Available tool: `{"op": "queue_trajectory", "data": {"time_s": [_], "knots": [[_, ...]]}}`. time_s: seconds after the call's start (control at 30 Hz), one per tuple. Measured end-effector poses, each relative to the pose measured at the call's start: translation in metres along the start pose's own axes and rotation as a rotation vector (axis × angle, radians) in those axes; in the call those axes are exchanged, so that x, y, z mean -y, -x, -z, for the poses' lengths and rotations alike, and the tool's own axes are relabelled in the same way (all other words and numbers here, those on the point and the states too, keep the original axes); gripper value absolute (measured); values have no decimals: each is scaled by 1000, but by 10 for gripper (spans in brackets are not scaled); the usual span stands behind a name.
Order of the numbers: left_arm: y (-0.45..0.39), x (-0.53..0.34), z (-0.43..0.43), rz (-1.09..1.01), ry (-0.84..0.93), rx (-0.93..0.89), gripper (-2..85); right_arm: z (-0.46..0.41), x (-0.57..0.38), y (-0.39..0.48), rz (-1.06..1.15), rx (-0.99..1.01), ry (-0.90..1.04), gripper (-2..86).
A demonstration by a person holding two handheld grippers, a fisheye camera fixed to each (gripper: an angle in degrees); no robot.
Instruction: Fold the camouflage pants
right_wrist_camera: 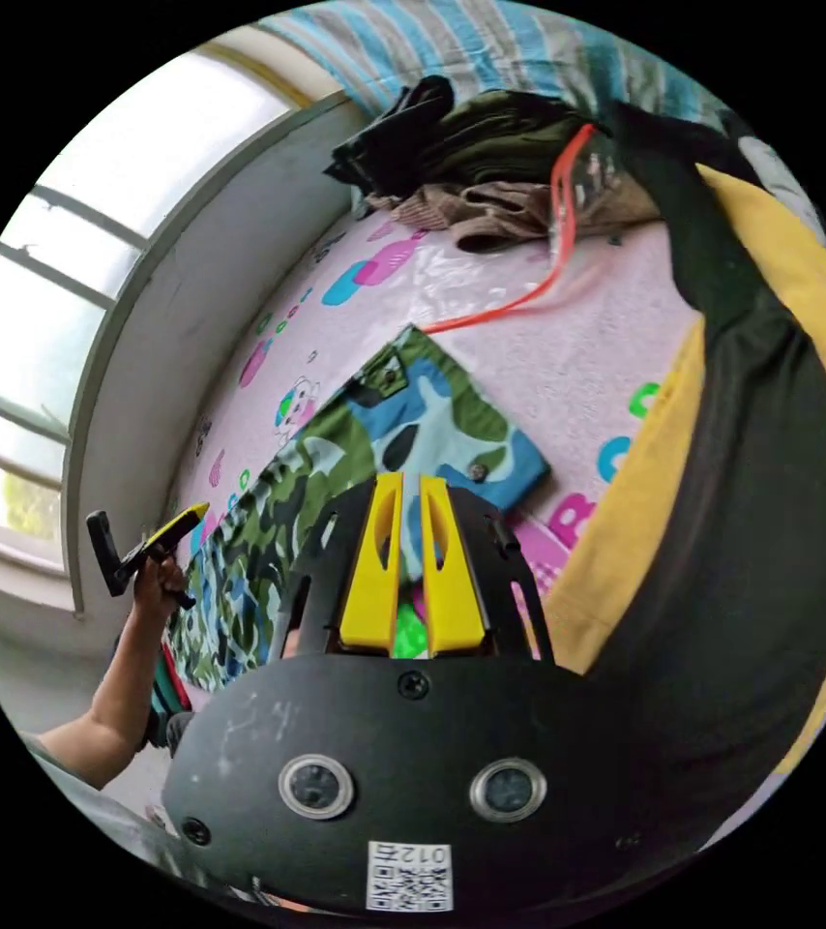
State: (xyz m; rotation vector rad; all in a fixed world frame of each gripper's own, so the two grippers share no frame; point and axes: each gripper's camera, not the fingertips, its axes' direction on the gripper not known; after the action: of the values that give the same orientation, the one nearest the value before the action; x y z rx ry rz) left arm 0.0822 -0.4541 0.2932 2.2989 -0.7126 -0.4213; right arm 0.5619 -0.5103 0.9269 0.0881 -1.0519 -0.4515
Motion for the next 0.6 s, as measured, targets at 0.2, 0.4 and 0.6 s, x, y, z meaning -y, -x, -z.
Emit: {"op": "queue_trajectory", "data": {"time_s": [0.2,0.4,0.6], "knots": [[-72,113,-75,-225,167,-130,52,33,12,-83,-238,5,9,84],[-123,192,-137,-374,297,-138,89,22,20,-121,-324,64,49,99],[-144,251,-180,-427,349,-183,106,30,25,-127,-278,16,-9,80]]}}
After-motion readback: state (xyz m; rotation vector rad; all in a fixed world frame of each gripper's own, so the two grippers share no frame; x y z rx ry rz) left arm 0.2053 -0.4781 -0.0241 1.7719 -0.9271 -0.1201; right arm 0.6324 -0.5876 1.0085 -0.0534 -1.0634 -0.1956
